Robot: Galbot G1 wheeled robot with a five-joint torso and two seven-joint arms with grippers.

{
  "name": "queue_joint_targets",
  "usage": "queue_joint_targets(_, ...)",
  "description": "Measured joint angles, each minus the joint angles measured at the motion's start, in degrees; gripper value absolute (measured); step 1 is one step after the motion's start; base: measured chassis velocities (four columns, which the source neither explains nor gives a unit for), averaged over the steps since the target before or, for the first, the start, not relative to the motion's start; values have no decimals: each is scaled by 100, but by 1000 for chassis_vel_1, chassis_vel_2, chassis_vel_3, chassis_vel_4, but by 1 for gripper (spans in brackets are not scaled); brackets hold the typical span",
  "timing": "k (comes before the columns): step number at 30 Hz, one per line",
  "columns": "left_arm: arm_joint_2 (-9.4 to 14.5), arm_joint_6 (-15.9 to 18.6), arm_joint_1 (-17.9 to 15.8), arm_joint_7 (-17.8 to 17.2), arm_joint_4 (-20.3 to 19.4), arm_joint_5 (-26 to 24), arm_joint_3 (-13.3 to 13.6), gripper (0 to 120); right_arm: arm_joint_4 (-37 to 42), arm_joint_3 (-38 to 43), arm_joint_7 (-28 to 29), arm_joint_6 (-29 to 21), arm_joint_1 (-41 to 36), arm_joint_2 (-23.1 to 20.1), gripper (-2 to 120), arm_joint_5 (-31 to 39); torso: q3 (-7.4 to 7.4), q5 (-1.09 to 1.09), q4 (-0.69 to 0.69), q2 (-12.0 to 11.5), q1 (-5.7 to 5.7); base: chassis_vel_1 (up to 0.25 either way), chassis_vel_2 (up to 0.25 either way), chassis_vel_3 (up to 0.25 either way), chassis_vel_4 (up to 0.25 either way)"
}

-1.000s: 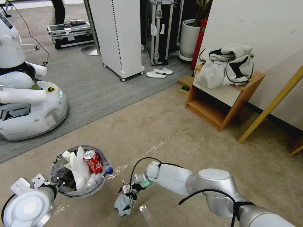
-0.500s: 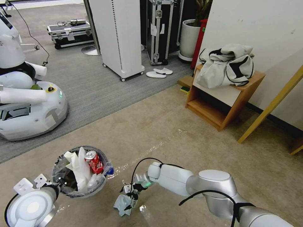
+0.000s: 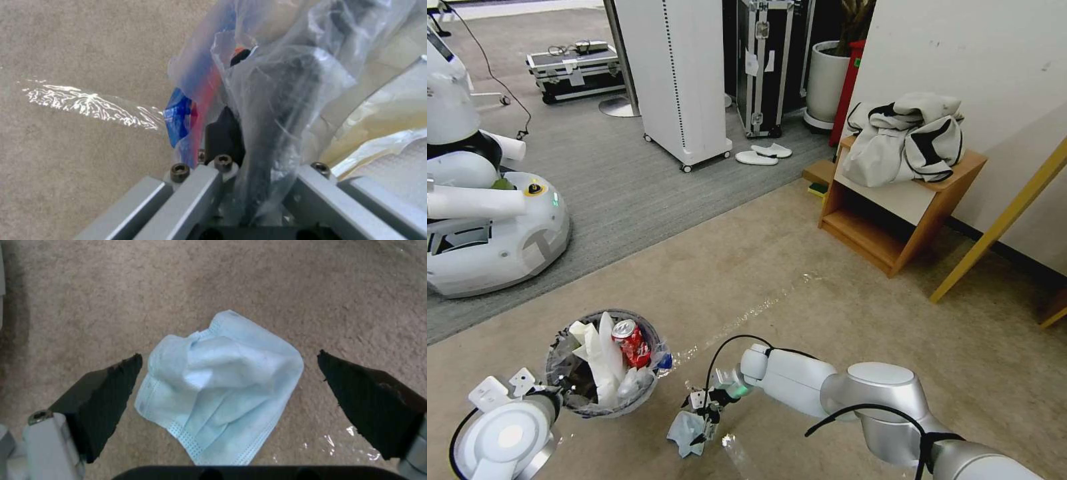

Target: Pick up the trash bin and place the garbage on the floor into it.

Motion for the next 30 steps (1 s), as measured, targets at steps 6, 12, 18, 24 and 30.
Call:
queue_joint_targets(6,0,0,-79,1,43,20,87,0,-13,58,-36,17,-5,0,100,-52,0,0,0,0,0,0,0,0,0)
queue_joint_targets(12,-46,2,-138,5,94,66,149,0,9,79,-47,21,-5,0,100,-88,0,0,0,0,0,0,0,0,0)
queue_joint_targets(18,-127,8,-122,45,108,149,176,0,-5,155,-72,46,-18,0,100,-180,0,0,0,0,0,0,0,0,0)
queue_joint_targets(24,-115,10,-143,53,108,152,183,0,4,170,-70,60,-40,0,100,-195,0,0,0,0,0,0,0,0,0)
queue_joint_targets(30,-169,15,-160,73,121,199,228,0,-13,204,-69,63,-37,0,100,-225,0,0,0,0,0,0,0,0,0)
